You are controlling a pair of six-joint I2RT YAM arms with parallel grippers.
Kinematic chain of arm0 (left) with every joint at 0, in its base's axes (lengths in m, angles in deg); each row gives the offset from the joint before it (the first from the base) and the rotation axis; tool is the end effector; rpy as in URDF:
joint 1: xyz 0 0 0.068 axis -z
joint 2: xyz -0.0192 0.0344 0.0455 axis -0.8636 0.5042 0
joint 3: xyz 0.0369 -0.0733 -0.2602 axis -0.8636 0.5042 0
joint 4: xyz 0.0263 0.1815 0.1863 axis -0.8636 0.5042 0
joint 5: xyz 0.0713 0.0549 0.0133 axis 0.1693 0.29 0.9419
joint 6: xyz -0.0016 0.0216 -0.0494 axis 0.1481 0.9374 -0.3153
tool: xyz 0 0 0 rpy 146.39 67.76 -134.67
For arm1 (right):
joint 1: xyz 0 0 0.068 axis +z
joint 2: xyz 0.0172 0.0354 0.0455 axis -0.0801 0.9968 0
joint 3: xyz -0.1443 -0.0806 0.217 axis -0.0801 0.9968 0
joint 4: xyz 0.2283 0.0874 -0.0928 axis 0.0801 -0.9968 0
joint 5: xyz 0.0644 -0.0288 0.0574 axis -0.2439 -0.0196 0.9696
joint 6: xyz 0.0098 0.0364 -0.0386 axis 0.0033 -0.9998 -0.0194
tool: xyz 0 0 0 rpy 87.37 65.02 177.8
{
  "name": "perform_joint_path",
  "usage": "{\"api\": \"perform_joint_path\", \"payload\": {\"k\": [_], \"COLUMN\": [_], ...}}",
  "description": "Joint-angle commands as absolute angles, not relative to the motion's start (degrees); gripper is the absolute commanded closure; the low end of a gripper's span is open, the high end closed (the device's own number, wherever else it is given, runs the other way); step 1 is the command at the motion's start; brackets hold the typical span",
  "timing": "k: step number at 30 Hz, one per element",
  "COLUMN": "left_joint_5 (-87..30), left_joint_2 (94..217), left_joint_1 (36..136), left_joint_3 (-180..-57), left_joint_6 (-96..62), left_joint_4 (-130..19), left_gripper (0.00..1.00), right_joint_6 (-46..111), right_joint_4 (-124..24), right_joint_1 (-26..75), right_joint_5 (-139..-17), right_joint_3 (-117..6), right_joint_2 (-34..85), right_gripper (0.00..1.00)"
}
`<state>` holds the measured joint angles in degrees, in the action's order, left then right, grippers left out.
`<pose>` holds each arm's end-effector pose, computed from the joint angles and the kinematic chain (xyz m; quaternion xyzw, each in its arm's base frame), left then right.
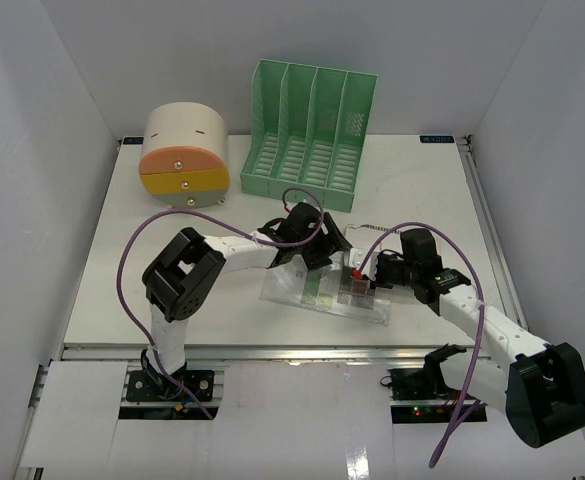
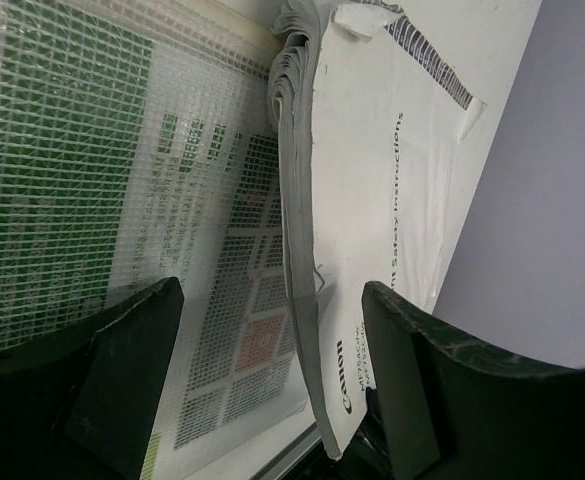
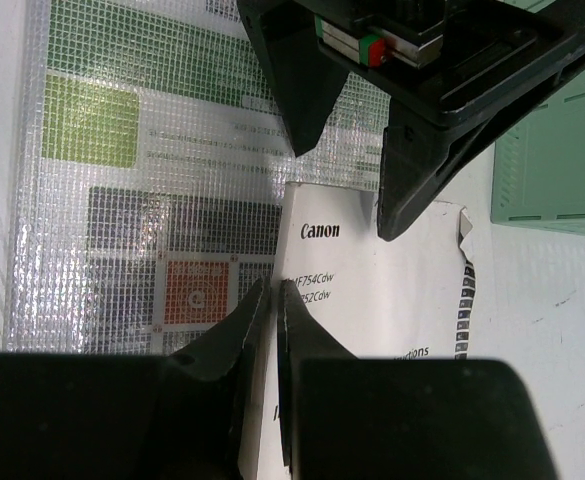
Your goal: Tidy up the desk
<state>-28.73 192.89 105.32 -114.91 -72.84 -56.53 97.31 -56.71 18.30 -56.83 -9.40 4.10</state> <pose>0.2912 -0.3049 0.1579 -0.1389 0.8975 -0.3815 0.1723 0.1882 0.0981 0.2062 -0.6479 0.5880 0.0804 0.4774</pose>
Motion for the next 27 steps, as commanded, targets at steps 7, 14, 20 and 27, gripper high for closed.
{"api": "perform_joint_path", "payload": {"k": [7, 14, 20, 27], "left_joint_5": [-32.0, -33.3, -32.8, -35.1], "left_joint_2": [191.5, 195.1, 195.0, 194.2], "left_joint_1": [106.2, 107.9, 108.0, 107.9], "left_joint_3": [-117.6, -120.7, -118.7, -116.4], "left_joint_6": [-74.8, -80.0, -81.4, -78.2], "left_joint_4": [-57.3, -59.3, -63.3, -69.7], "left_gripper": [0.16, 0.27, 0.76, 1.0], "right_joint_6": [96.2, 95.0, 94.3, 92.4], "right_joint_4": [-52.7, -51.7, -51.6, -53.1], "right_joint_1": [18.5, 18.5, 18.5, 18.5], "right_joint_5": [-55.4, -55.5, -55.1, -55.3], "right_joint_3": [-10.1, -9.9, -9.3, -9.4], "right_joint_2": [4.3, 4.3, 3.5, 0.6], "right_gripper": [0.92, 0.92, 0.92, 0.82]}}
